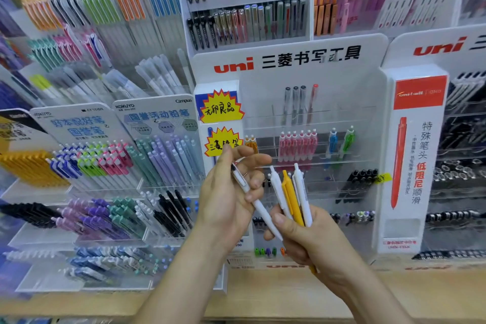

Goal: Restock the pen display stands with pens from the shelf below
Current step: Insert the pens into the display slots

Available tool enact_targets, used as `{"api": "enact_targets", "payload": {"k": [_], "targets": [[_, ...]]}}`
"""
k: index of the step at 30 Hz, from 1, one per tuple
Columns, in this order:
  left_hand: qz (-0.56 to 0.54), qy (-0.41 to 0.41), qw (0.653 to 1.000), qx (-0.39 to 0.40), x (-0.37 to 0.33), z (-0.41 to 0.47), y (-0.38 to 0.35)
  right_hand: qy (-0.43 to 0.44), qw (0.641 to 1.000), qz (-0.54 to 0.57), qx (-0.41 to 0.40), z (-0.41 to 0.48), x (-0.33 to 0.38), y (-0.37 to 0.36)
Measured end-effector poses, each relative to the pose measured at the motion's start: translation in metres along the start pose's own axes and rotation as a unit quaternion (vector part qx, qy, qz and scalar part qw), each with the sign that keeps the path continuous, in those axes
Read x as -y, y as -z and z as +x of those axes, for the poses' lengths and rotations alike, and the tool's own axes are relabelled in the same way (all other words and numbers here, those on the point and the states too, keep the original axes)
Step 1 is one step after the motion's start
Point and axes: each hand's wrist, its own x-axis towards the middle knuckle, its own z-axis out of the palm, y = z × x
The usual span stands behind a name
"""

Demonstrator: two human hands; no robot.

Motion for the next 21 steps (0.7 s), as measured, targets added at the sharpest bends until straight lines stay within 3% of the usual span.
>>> {"api": "enact_targets", "payload": {"k": [4,6,10,15,21], "targets": [[0.028,-0.009,0.999,0.028,-0.003,0.001,0.005,0.003,1.0,0.018,-0.001,0.001,0.0,0.0],[0.1,-0.029,0.994,0.041,-0.006,0.002,0.009,0.009,0.999,0.025,-0.02,0.002,-0.001,0.0],[0.267,-0.074,0.96,0.045,-0.025,0.003,0.019,0.014,0.997,0.031,-0.065,0.002,-0.005,0.005],[0.378,-0.099,0.919,0.05,-0.047,0.0,0.016,0.015,0.995,0.007,-0.093,0.003,-0.011,0.007],[0.417,-0.274,0.866,-0.017,-0.071,0.01,0.015,0.037,0.981,0.012,-0.188,0.003,-0.012,0.018]]}}
